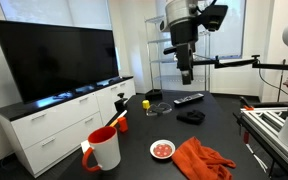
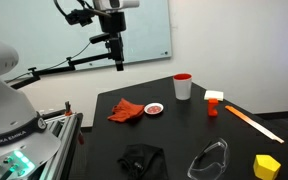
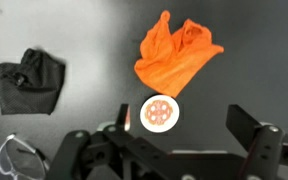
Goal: Rotate the top of the black clump.
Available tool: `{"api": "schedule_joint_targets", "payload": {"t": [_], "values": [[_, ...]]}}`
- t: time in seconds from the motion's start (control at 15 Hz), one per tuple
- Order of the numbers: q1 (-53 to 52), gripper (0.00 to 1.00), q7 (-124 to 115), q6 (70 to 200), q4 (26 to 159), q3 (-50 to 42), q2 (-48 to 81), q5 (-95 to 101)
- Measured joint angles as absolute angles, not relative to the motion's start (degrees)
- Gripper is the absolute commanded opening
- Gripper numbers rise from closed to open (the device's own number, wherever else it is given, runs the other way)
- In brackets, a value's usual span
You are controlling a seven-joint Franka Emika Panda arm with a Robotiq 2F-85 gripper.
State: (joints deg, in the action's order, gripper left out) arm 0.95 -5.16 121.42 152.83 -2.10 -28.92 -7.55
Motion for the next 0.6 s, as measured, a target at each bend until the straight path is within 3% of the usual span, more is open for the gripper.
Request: {"api": "schedule_joint_targets", "payload": {"t": [0.27, 0.6], "values": [[7.25, 1.00, -5.15, 123.84, 141.01, -10.22, -21.37, -8.34], [10.49, 1.00, -5.23, 130.30, 124.11, -15.42, -2.12, -15.94]]}}
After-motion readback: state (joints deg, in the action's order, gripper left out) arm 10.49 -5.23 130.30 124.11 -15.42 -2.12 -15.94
